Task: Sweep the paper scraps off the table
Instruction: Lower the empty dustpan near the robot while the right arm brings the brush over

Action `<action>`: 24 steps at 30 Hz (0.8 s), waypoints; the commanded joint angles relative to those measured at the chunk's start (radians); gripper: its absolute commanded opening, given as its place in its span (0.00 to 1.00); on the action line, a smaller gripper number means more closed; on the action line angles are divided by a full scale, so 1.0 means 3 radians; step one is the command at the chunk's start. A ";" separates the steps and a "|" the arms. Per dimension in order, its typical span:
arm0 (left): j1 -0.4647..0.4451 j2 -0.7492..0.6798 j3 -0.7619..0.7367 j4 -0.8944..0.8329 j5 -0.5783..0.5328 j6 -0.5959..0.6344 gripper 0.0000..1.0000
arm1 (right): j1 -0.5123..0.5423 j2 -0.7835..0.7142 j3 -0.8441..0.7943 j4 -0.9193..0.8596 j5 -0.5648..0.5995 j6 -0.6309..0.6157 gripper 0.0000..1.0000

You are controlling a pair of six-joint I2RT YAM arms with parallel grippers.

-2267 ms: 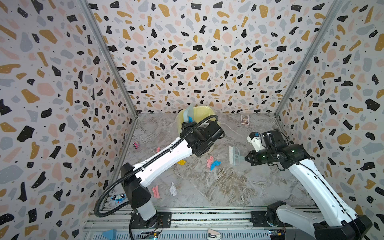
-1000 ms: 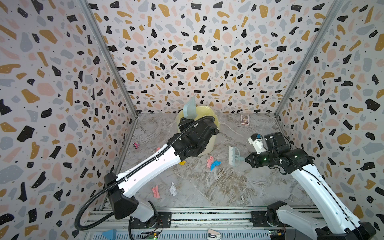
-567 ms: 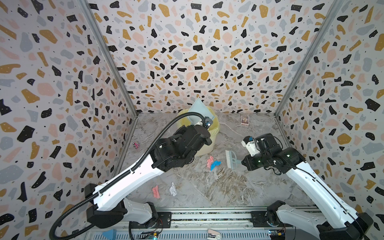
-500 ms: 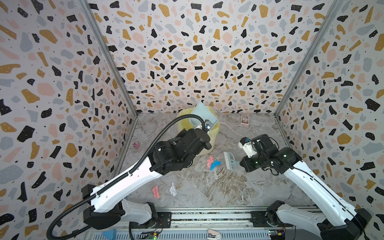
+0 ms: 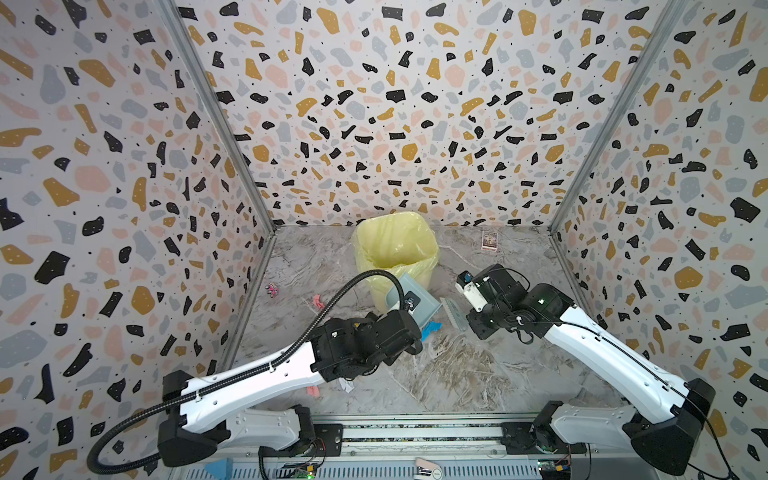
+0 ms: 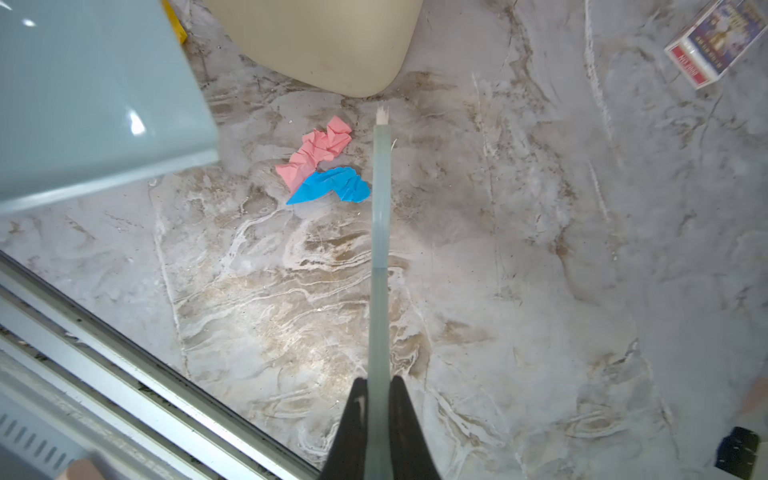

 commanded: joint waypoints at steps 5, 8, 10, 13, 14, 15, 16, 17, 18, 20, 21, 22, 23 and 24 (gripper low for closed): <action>-0.0048 -0.0258 -0.0607 0.0359 0.0302 -0.0548 0.00 | 0.0143 0.0163 0.0136 -0.0106 0.0386 -0.0351 0.00; -0.0052 -0.0280 -0.0819 0.0501 0.0396 -0.0639 0.00 | 0.0216 0.0254 0.0125 -0.0092 0.0464 -0.0455 0.00; -0.0062 -0.0279 -0.0940 0.0573 0.0446 -0.0681 0.00 | 0.0274 0.0338 0.0116 -0.0119 0.0554 -0.0539 0.00; -0.0070 -0.0289 -0.1060 0.0635 0.0496 -0.0732 0.00 | 0.0341 0.0475 0.0090 -0.0188 0.0705 -0.0608 0.00; -0.0075 -0.0294 -0.1094 0.0644 0.0519 -0.0749 0.00 | 0.0355 0.0500 0.0072 -0.0190 0.0718 -0.0624 0.00; -0.0075 -0.0304 -0.1130 0.0665 0.0549 -0.0762 0.00 | 0.0364 0.0515 0.0060 -0.0182 0.0717 -0.0635 0.00; -0.0080 -0.0314 -0.1177 0.0689 0.0588 -0.0783 0.00 | 0.0375 0.0526 0.0037 -0.0161 0.0723 -0.0648 0.00; -0.0088 -0.0315 -0.1217 0.0707 0.0624 -0.0797 0.00 | 0.0384 0.0531 0.0029 -0.0138 0.0729 -0.0654 0.00; -0.0090 -0.0319 -0.1258 0.0720 0.0652 -0.0828 0.00 | 0.0394 0.0540 0.0014 -0.0115 0.0736 -0.0672 0.00; -0.0110 -0.0315 -0.1320 0.0738 0.0697 -0.0872 0.00 | 0.0410 0.0581 0.0017 -0.0085 0.0768 -0.0697 0.00; -0.0117 -0.0312 -0.1356 0.0754 0.0728 -0.0897 0.00 | 0.0420 0.0613 0.0030 -0.0079 0.0795 -0.0712 0.00; -0.0125 -0.0312 -0.1393 0.0777 0.0766 -0.0927 0.00 | 0.0431 0.0649 0.0042 -0.0079 0.0825 -0.0735 0.00; -0.0135 -0.0315 -0.1428 0.0802 0.0788 -0.0946 0.00 | 0.0443 0.0682 0.0060 -0.0079 0.0850 -0.0755 0.00; -0.0146 -0.0315 -0.1468 0.0831 0.0813 -0.0977 0.00 | 0.0454 0.0723 0.0078 -0.0084 0.0886 -0.0780 0.00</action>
